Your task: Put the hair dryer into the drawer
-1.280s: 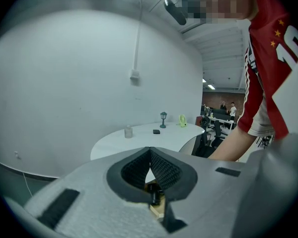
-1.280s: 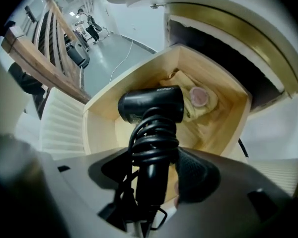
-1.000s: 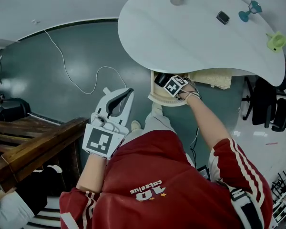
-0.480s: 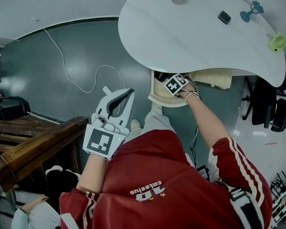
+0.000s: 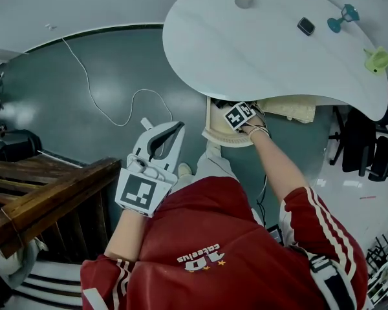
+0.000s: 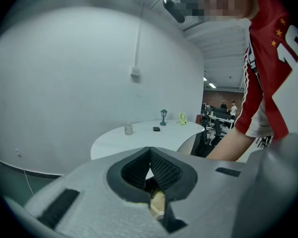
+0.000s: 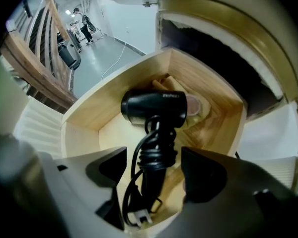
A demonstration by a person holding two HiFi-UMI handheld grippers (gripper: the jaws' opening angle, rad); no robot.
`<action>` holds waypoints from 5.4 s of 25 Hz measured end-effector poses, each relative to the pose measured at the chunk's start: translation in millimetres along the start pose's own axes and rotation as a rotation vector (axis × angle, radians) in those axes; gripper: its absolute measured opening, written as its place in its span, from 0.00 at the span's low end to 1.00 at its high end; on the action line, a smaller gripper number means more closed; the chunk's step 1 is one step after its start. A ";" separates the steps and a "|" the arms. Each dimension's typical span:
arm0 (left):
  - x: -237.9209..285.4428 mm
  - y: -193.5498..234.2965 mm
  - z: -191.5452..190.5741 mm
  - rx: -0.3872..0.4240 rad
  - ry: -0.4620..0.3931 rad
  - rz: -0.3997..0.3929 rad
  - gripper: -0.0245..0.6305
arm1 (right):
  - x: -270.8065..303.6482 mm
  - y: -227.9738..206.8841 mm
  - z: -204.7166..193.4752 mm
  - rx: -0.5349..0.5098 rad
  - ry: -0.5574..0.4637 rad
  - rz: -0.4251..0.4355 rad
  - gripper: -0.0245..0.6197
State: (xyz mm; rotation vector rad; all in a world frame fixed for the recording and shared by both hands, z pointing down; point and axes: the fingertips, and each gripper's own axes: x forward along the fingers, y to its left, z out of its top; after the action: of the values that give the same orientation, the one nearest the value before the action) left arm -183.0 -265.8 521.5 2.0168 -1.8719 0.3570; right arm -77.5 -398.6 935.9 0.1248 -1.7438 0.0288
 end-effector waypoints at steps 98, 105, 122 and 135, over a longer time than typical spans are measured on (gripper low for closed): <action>-253.0 -64.1 192.3 0.264 -0.658 -0.450 0.04 | -724.6 184.9 -35.7 0.575 -1.361 -0.787 0.18; -242.0 -58.5 169.0 0.209 -0.613 -0.454 0.04 | -722.2 193.7 -34.8 0.591 -1.379 -0.804 0.07; -251.3 -72.8 143.5 0.193 -0.569 -0.470 0.04 | -709.4 204.9 -20.4 0.587 -1.382 -0.758 0.05; -258.3 -86.6 146.8 0.195 -0.586 -0.507 0.04 | -703.0 208.8 -23.0 0.587 -1.372 -0.718 0.05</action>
State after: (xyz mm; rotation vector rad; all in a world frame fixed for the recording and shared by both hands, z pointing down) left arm -128.7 -91.2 271.9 2.8568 -1.5484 -0.2265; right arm 44.3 -141.6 259.5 1.4751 -2.8695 -0.0966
